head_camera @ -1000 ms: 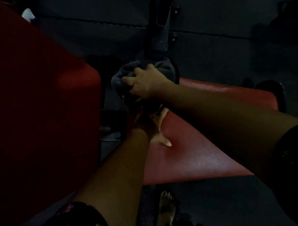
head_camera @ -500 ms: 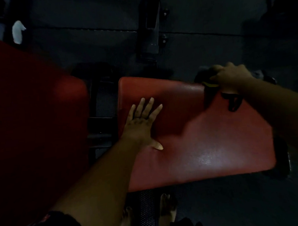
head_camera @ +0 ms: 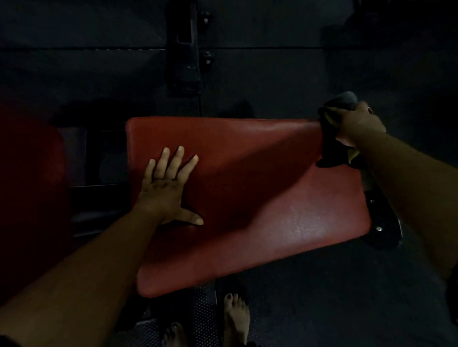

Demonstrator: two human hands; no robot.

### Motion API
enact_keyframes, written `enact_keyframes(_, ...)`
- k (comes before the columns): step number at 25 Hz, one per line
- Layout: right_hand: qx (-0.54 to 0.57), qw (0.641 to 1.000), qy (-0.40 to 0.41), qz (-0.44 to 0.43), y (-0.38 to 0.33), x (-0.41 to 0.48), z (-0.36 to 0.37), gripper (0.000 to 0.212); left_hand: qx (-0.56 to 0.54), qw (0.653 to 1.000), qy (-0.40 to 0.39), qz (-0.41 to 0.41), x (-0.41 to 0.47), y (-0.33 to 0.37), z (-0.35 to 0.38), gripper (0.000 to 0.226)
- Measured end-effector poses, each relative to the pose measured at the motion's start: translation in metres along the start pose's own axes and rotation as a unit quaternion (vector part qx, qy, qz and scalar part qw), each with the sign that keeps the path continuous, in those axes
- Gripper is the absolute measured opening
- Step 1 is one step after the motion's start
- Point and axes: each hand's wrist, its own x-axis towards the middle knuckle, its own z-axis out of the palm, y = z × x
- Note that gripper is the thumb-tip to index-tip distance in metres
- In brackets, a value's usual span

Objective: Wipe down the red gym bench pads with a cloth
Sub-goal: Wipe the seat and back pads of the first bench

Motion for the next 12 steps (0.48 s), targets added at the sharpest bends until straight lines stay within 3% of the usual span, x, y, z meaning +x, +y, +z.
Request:
enact_keyframes(9, 0.078, 0.996, 0.037, 0.032, 0.014, -0.034, 0.024, 0.077, -0.005, 1.000, 0.022, 0.002, -0.006, 0.002, 0.001, 0.144)
enact_keyframes(12, 0.084, 0.995, 0.045, 0.037, 0.025, -0.050, 0.037, 0.078, -0.016, 0.992, 0.120, 0.019, -0.011, 0.021, 0.003, 0.125)
